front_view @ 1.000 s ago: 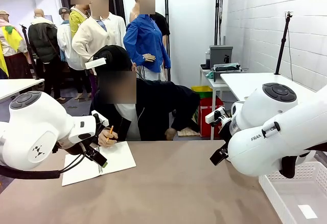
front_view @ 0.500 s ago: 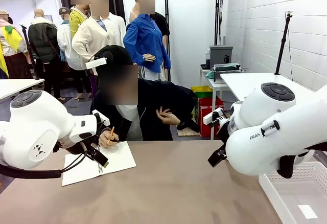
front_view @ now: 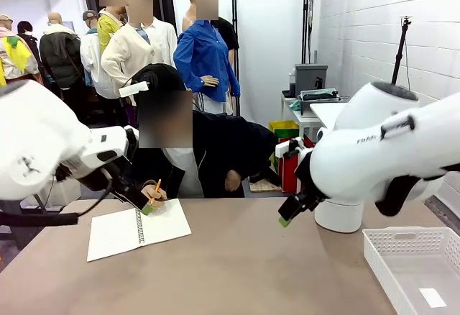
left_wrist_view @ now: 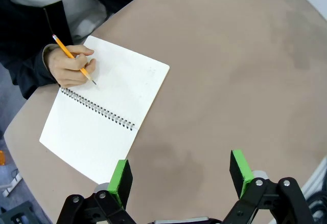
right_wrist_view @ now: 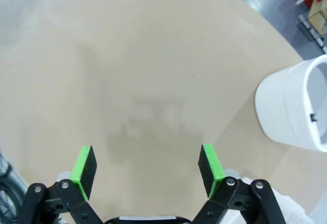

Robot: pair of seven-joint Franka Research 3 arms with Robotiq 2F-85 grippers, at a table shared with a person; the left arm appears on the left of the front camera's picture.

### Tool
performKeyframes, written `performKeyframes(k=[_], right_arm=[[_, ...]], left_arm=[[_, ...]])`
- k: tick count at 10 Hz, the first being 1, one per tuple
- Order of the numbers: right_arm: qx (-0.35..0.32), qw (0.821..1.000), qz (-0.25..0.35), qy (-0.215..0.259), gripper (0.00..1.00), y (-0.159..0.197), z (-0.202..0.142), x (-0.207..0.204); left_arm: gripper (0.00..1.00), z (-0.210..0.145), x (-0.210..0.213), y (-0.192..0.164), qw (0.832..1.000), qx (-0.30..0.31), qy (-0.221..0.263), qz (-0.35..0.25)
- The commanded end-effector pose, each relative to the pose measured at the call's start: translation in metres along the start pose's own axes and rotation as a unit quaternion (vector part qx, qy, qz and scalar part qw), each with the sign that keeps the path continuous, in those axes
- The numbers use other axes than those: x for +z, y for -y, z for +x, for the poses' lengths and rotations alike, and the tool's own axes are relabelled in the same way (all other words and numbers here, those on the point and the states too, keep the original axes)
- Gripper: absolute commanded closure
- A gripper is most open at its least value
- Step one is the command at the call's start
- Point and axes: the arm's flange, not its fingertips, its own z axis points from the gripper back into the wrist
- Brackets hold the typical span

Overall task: Sort the paper based on its condition.
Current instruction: If a person hands you a paper, place it in the Organizing basket , and if it's crumpled, put it in the Trash can.

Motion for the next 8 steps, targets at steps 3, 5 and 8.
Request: performKeyframes(k=[3, 5, 8], right_arm=[[0.031, 0.999, 0.010, 0.021, 0.00, -0.017, 0.035, 0.069], [0.045, 0.998, 0.026, 0.032, 0.00, -0.020, 0.051, 0.111], [0.057, 0.997, 0.006, 0.053, 0.00, -0.020, 0.066, 0.152]], left_arm=[[0.00, 0.003, 0.067, -0.013, 0.996, -0.041, 0.021, -0.071], [0.00, 0.009, 0.092, -0.038, 0.995, -0.045, 0.024, -0.081], [0.00, 0.012, 0.125, -0.067, 0.994, -0.041, 0.061, -0.080]])
